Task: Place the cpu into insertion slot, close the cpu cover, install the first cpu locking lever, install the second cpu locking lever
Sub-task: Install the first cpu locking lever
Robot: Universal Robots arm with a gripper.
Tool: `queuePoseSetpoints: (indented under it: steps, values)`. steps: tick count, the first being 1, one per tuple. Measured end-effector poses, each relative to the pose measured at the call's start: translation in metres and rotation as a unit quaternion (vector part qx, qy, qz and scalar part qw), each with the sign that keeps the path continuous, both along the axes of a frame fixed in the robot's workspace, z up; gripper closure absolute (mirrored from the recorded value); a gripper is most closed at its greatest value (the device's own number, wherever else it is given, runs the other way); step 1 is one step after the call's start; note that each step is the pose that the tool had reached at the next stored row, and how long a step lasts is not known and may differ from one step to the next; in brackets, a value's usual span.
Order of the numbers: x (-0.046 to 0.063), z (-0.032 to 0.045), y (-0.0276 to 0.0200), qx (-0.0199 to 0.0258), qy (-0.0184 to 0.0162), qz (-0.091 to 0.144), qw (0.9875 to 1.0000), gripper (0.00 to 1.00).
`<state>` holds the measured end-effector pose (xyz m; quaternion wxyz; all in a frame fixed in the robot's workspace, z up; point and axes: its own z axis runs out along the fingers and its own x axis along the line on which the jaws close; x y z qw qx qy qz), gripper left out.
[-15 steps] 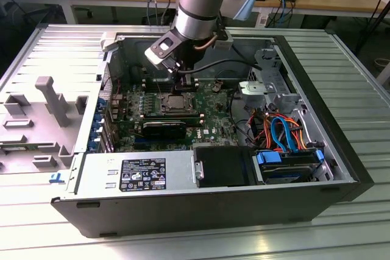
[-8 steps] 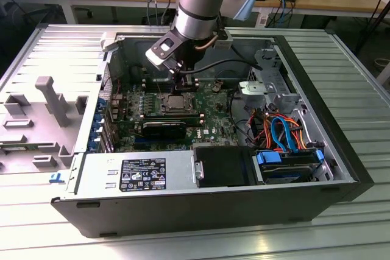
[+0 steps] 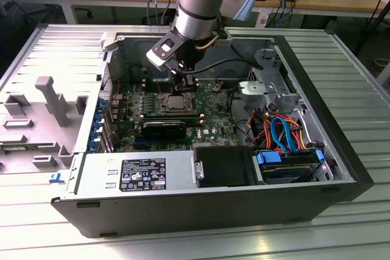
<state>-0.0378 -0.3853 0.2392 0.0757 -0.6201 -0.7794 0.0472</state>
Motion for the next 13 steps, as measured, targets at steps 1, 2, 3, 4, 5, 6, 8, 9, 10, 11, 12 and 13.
queuePoseSetpoints:
  steps: [1, 2, 3, 4, 5, 6, 8, 9, 10, 11, 12, 13]
  values:
    - [0.0, 0.0, 0.0, 0.0, 0.0, 0.002, 1.0, 0.89]
    - [0.0, 0.0, 0.0, 0.0, 0.0, 0.005, 1.0, 0.89]
    - [0.0, 0.0, 0.0, 0.0, 0.0, 0.006, 1.0, 0.89]
    - [0.0, 0.0, 0.0, 0.0, 0.0, 0.009, 1.0, 0.89]
    - [0.0, 0.0, 0.0, 0.0, 0.0, 0.011, 0.9999, 0.89]
    - [0.0, 0.0, 0.0, 0.0, 0.0, 0.013, 0.9999, 0.89]
    - [0.0, 0.0, 0.0, 0.0, 0.0, 0.016, 0.9999, 0.89]
    - [0.0, 0.0, 0.0, 0.0, 0.0, 0.018, 0.9998, 0.89]
    - [0.0, 0.0, 0.0, 0.0, 0.0, 0.019, 0.9998, 0.89]
    - [0.0, 0.0, 0.0, 0.0, 0.0, 0.021, 0.9998, 0.89]
    - [0.0, 0.0, 0.0, 0.0, 0.0, 0.023, 0.9997, 0.89]
    - [0.0, 0.0, 0.0, 0.0, 0.0, 0.025, 0.9997, 0.89]
